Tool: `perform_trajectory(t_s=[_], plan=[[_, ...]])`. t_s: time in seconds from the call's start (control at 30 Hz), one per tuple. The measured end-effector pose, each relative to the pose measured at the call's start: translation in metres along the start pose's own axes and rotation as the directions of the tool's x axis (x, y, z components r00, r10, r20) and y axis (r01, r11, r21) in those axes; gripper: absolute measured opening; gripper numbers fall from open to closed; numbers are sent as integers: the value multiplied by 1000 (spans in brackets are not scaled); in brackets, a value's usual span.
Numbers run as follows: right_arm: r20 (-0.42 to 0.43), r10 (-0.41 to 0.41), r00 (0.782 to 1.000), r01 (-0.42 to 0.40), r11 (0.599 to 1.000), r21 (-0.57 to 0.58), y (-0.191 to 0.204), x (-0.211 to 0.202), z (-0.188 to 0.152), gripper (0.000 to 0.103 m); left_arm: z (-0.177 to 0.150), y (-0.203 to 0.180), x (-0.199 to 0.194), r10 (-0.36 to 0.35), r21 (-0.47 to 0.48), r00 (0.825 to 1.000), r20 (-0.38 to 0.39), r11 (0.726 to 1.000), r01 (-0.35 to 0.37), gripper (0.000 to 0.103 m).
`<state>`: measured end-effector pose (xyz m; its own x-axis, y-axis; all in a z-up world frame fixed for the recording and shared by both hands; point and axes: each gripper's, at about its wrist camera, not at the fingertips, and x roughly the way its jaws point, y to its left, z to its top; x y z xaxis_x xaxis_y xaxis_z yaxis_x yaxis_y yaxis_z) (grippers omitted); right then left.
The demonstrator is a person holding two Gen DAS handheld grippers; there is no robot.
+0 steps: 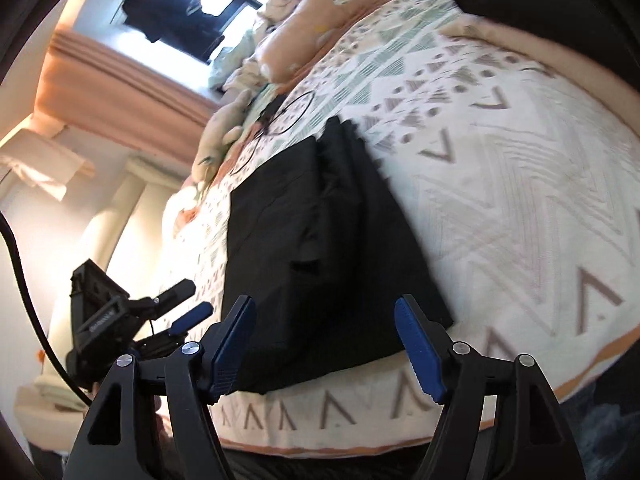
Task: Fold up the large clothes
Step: 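Lay the folded hem down and open both grippers, then press the folded jacket flat with both grippers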
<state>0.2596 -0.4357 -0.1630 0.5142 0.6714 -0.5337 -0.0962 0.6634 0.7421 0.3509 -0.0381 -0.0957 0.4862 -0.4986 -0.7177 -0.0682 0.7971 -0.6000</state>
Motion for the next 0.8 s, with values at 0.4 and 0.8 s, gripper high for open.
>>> perform_trajectory(t_s=[0.4,0.8], plan=[[23,-101,995,103,992,-76,20,38,2,18,-31,102,-35,142,-167,989,44,977,-133,55],[57,-98,994,95,994,48,-36,22,-2,8,-40,69,-3,114,-51,993,-8,992,-114,50]])
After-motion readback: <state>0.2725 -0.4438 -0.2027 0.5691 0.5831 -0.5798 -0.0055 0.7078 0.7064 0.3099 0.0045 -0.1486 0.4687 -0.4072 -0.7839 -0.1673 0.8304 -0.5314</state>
